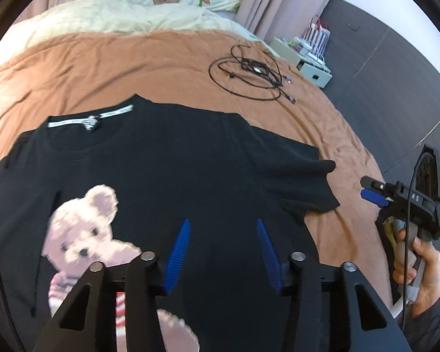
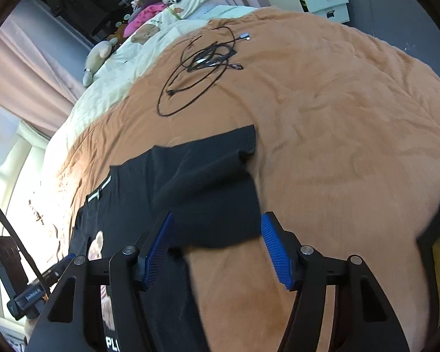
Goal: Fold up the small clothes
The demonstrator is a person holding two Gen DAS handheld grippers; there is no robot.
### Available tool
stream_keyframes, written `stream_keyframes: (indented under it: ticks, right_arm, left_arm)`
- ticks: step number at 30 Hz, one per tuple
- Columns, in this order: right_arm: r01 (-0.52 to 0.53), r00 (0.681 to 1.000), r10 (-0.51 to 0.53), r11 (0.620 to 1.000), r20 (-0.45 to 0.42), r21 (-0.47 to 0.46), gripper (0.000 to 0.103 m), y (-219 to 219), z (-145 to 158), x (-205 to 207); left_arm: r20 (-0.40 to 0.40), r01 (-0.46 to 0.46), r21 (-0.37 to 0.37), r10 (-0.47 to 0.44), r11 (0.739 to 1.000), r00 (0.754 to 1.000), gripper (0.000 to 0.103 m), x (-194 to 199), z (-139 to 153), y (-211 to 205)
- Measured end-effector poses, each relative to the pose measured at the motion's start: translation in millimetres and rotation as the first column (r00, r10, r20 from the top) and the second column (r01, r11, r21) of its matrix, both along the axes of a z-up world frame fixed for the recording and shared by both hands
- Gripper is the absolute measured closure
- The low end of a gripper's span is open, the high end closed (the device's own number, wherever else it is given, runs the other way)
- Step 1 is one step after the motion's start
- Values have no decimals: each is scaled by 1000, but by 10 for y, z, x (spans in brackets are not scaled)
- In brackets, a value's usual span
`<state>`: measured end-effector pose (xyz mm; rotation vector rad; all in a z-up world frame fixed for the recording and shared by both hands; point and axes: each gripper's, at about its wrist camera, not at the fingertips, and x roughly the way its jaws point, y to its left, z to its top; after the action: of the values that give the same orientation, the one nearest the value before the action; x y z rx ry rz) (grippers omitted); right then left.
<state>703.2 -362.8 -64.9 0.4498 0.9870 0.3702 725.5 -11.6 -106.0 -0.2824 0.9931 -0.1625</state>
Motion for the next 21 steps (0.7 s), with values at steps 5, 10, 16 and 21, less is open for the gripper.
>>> stream_keyframes:
  ticks: [5, 10, 16, 21]
  right_arm:
    - [-3, 1000, 4, 999, -19, 34, 43, 16, -185, 364]
    - [-13, 1000, 15, 998, -24, 69, 44, 50, -354, 664]
    - [-29, 998, 36, 993, -57, 119, 56, 100, -560, 910]
    - [11, 994, 3, 992, -108, 129, 83, 61, -655, 997]
  left_arm:
    - [-30, 15, -7, -16, 1000, 999, 71, 356, -242, -88]
    - [-47, 36, -3, -36, 999, 998, 78, 663, -440, -165]
    - [-60, 59, -11, -59, 998, 996, 83, 930, -634, -264]
    - [-82, 75, -28, -77, 997, 994, 93, 1093, -790, -342]
